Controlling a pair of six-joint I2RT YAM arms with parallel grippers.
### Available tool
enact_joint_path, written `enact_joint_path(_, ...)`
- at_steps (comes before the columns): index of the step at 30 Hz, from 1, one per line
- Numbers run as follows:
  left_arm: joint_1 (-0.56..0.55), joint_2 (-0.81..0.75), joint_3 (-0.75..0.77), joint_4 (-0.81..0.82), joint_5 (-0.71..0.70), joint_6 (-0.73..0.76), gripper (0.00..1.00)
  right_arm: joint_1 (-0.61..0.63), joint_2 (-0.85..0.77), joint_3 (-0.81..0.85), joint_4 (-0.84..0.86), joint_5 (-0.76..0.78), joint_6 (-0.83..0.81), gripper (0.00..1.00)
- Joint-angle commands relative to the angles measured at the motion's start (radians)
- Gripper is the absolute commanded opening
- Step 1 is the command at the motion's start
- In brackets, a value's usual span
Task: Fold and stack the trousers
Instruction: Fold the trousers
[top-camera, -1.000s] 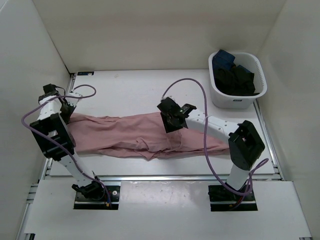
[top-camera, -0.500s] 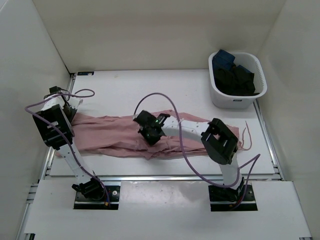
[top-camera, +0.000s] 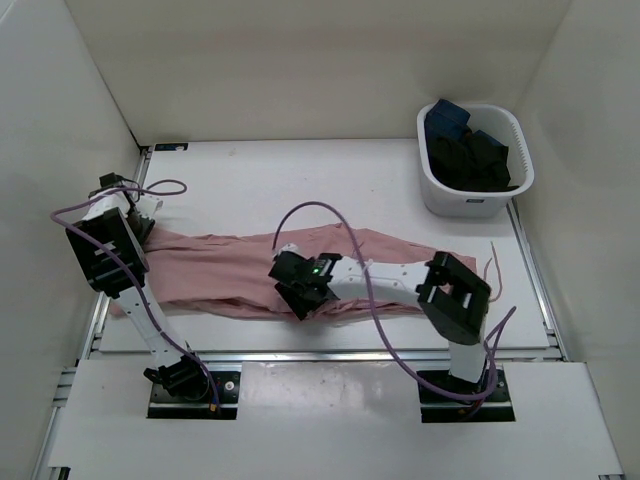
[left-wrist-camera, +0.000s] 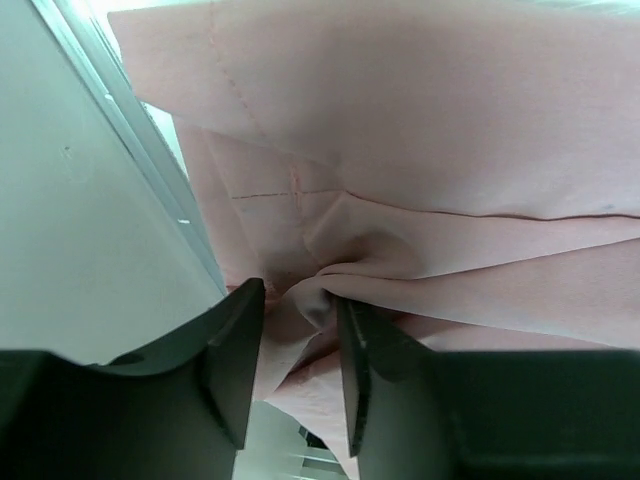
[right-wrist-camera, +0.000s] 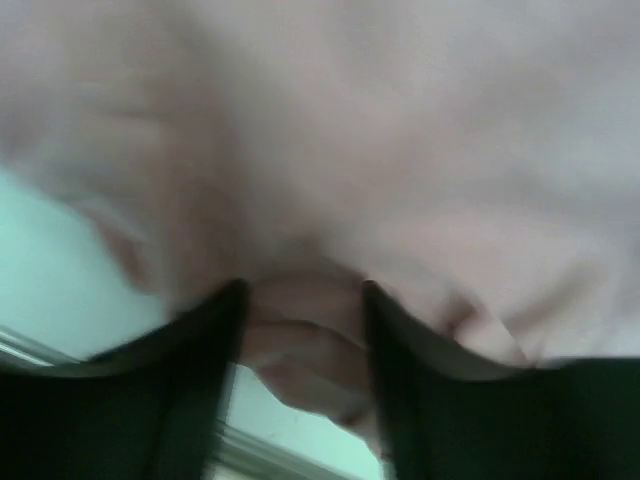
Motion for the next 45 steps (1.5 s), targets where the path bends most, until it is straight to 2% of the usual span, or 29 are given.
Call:
enact_joint_path(1,0.003,-0.012,-0.006,0.003,-0.017,-0.009,0.48,-0.106,-0.182,-0.098,-0.035,0.104,0.197,0.82)
enact_joint_path(4,0.003,-0.021,-0.015,0.003,-0.017,-0.009,0.49,-0.222,-0.465,-0.232,-0.072,0.128,0.396,0.93)
enact_joint_path(6,0.003,-0.021,-0.026,0.003,-0.017,-0.009,0.49,-0.320,-0.586,-0.302,-0.101,0.128,0.551,0.98)
enact_joint_path(8,0.003,-0.030,-0.035,-0.006,-0.017,-0.009,0.54,-0.390,-0.781,-0.431,-0.126,0.128,0.654,0.99)
enact_joint_path(10,0.003,-0.030,-0.055,-0.015,-0.017,0.002,0.54,-0.485,-0.980,-0.575,-0.141,0.128,0.808,0.99)
enact_joint_path(13,0.003,-0.030,-0.064,-0.015,-0.026,0.002,0.55,-0.591,-1.194,-0.713,-0.120,0.128,0.904,0.99)
enact_joint_path(15,0.003,-0.030,-0.064,-0.015,-0.026,0.002,0.55,-0.652,-1.245,-0.797,-0.121,0.141,0.923,0.99)
enact_joint_path(19,0.003,-0.021,-0.064,-0.024,-0.035,0.002,0.55,-0.721,-1.189,-0.830,-0.167,0.198,0.946,0.99)
enact_joint_path(22,0.003,-0.030,-0.055,-0.035,-0.035,0.002,0.55,-0.805,-1.101,-0.830,-0.100,0.227,0.894,0.99)
enact_joint_path(26,0.003,-0.048,-0.064,-0.044,-0.044,0.011,0.55,-0.946,-1.011,-0.804,-0.089,0.250,0.908,0.99)
enact_joint_path(30,0.003,-0.079,-0.073,-0.044,-0.044,0.011,0.56,-1.080,-0.932,-0.930,0.023,0.098,0.871,0.99)
enact_joint_path(31,0.003,-0.079,-0.073,-0.044,-0.044,0.011,0.56,-1.106,-0.923,-0.954,0.107,0.031,0.859,0.99)
enact_joint_path(35,0.003,-0.070,-0.073,-0.053,-0.053,0.011,0.56,-1.244,-0.859,-1.016,0.293,-0.055,0.758,0.99)
enact_joint_path(37,0.003,-0.070,-0.064,-0.053,-0.053,0.011,0.56,-1.278,-0.840,-1.036,0.374,-0.134,0.684,0.93)
enact_joint_path(38,0.003,-0.070,-0.064,-0.053,-0.053,0.002,0.60,-1.278,-0.831,-1.036,0.386,-0.151,0.672,0.77)
enact_joint_path(40,0.003,-0.070,-0.053,-0.053,-0.053,-0.009,0.64,-1.289,-0.817,-1.045,0.387,-0.161,0.672,0.56)
enact_joint_path(41,0.003,-0.070,-0.053,-0.065,-0.041,-0.009,0.67,-1.300,-0.808,-1.054,0.396,-0.161,0.672,0.27)
enact_joint_path(42,0.003,-0.070,-0.040,-0.066,-0.041,-0.018,0.71,-1.300,-0.808,-1.054,0.396,-0.161,0.672,0.16)
enact_joint_path(43,0.003,-0.079,-0.029,-0.090,-0.017,-0.018,0.76,-1.324,-0.808,-1.054,0.385,-0.161,0.656,0.08)
enact_joint_path(44,0.003,-0.093,-0.029,-0.090,-0.017,-0.018,0.76,-1.341,-0.823,-1.039,0.346,-0.161,0.647,0.00)
enact_joint_path(45,0.003,-0.102,-0.029,-0.104,-0.006,-0.018,0.78,-1.359,-0.839,-1.027,0.315,-0.133,0.638,0.00)
